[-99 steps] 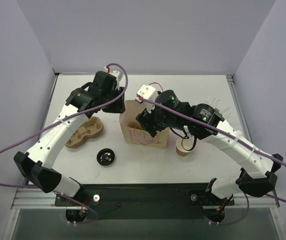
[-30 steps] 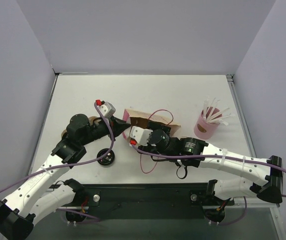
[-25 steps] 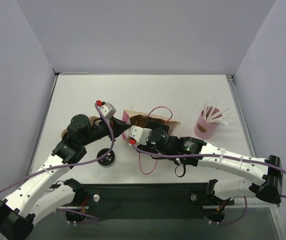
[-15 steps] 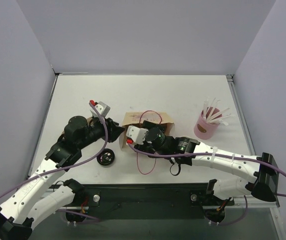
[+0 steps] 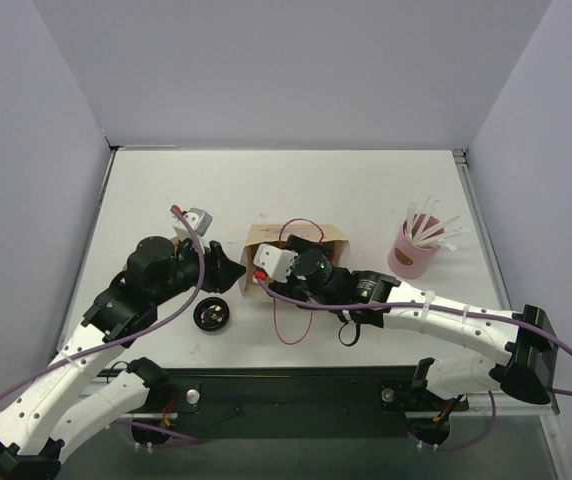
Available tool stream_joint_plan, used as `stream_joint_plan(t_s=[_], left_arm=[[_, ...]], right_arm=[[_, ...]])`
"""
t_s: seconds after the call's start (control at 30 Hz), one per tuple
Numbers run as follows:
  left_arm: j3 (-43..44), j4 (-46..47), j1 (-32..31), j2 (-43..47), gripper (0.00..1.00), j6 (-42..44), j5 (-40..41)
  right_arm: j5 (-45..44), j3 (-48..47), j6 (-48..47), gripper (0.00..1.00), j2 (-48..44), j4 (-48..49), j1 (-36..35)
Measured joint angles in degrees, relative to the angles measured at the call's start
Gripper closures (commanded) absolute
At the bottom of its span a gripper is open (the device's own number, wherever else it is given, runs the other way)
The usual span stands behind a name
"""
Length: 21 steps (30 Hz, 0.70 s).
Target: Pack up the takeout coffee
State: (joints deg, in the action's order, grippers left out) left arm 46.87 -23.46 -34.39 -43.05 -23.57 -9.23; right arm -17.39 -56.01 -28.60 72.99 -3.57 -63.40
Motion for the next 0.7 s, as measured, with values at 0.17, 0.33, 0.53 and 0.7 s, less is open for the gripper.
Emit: stream_joint_plan(t_s=[0.17,0.33,0.53,0.7], left_arm=[[-0.1,-0.1,-2.0,-0.7,0.49,-1.6,1.7],[-0.5,0.6,-5.1,-2.7,0.85,-1.7,5.0],[-0.5,1.4,-5.7,-4.9,1.00,-1.2,6.7],[-0.5,2.7,-5.7,-4.8,1.00,-1.1,7.0]], right_arm=[[0.4,0.0,0.0,0.55,0.1,0.0,0.4],[1.7,0.0,-0.3,0.55,0.1,0.2,0.8],[4.9,1.4,-3.5,0.55,0.1,0.4,3.7],[6.6,2.6,-7.9,0.55,0.2,0.8,4.9]])
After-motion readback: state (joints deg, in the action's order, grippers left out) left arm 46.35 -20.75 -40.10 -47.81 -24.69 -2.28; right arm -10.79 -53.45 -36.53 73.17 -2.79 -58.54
